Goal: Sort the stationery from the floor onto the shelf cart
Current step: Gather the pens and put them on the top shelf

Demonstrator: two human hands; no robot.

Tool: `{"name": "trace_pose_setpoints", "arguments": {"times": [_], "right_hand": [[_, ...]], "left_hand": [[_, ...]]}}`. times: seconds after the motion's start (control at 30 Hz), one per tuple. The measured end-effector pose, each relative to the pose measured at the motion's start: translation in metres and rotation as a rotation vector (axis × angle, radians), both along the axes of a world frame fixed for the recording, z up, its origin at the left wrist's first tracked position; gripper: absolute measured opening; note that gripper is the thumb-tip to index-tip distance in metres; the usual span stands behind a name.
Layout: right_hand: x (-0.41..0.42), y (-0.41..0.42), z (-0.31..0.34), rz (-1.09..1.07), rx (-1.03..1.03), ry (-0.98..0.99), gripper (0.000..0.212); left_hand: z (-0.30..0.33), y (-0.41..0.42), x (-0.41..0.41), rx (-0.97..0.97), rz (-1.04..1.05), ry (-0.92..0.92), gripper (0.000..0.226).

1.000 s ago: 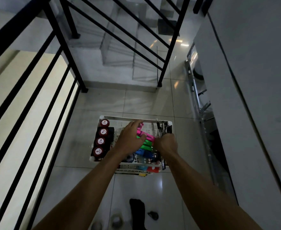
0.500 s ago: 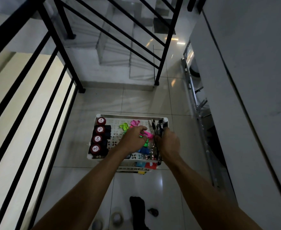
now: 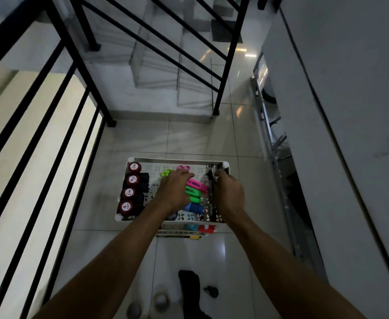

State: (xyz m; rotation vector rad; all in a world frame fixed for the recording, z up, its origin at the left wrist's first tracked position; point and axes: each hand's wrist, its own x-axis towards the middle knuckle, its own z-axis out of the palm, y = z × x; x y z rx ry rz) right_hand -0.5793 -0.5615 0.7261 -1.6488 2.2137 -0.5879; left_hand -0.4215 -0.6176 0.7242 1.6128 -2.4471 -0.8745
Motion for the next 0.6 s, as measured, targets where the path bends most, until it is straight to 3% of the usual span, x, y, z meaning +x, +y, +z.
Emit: {"name": "trace_pose_setpoints", "arguments": {"times": [0.1,0.23,0.6], "right_hand": [[-0.005,-0.007,-0.001,0.004,-0.021,-0.044,0.022],[-0.006,-0.004,-0.004,0.013,-0.017,-0.05,0.021],[-0.011,-0.002,-0.008,0.019,-0.013,-0.055,0.018]], "left_hand": [[-0.004,0.0,0.001,-0.04,-0.209,-0.158,0.088],[-0.015,0.002,-0.001,-0.095,-0.318,-0.272,0.095],[-0.022,-0.006,0.012,-0.267,-0.229,-0.272,0.076]]}}
